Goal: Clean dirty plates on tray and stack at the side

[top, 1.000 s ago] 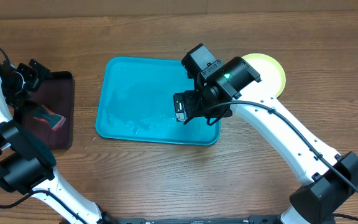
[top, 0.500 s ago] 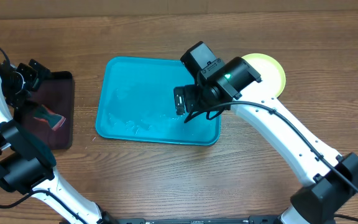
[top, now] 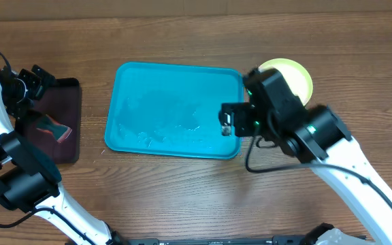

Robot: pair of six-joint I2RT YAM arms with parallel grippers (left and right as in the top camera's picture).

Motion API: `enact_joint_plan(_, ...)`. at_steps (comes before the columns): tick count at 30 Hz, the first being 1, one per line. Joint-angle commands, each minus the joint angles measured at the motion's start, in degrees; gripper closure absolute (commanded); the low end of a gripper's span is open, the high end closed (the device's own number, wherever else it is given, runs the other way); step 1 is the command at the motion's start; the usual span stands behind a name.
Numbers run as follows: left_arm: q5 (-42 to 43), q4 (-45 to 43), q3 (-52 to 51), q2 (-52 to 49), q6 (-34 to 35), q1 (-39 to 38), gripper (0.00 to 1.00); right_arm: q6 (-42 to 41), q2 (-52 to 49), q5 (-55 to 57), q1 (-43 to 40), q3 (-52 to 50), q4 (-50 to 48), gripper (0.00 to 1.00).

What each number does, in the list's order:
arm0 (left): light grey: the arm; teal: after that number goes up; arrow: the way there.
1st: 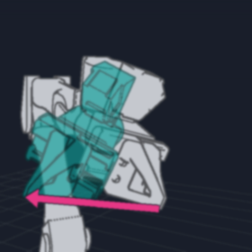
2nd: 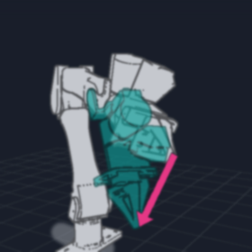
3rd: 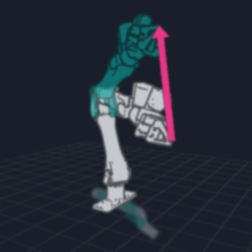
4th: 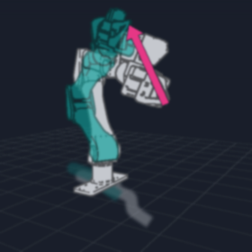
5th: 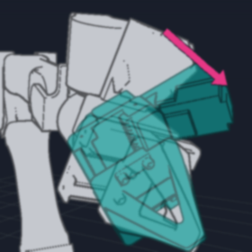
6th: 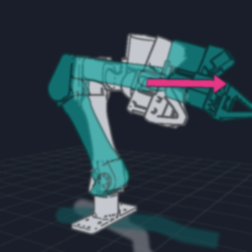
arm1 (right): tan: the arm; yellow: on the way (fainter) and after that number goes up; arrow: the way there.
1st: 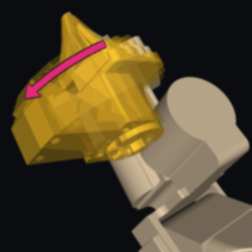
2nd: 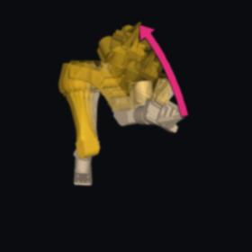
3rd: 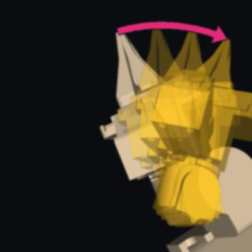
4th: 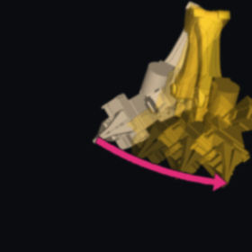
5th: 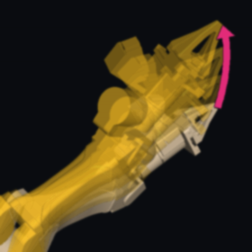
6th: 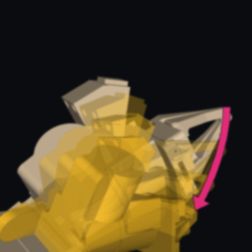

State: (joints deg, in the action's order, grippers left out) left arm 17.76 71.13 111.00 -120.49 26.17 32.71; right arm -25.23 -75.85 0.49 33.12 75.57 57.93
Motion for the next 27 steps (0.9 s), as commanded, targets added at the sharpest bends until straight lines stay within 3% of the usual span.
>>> enact_joint_plan(1,-0.35,-0.02,0.85,0.9,-0.87,-0.15,0.0,0.04,4.83,0.2,-1.77,-7.15,-3.91,0.0)
enact_joint_plan(13,-0.35,-0.02,0.85,0.9,-0.87,-0.15,0.0,-0.09,23.26,-9.22,-15.08,-30.21,-18.91,0.0)
enact_joint_plan(27,-0.35,-0.02,0.85,0.9,-0.87,-0.2,0.0,-0.11,55.32,-13.05,-29.46,-57.31,-36.65,0.0)
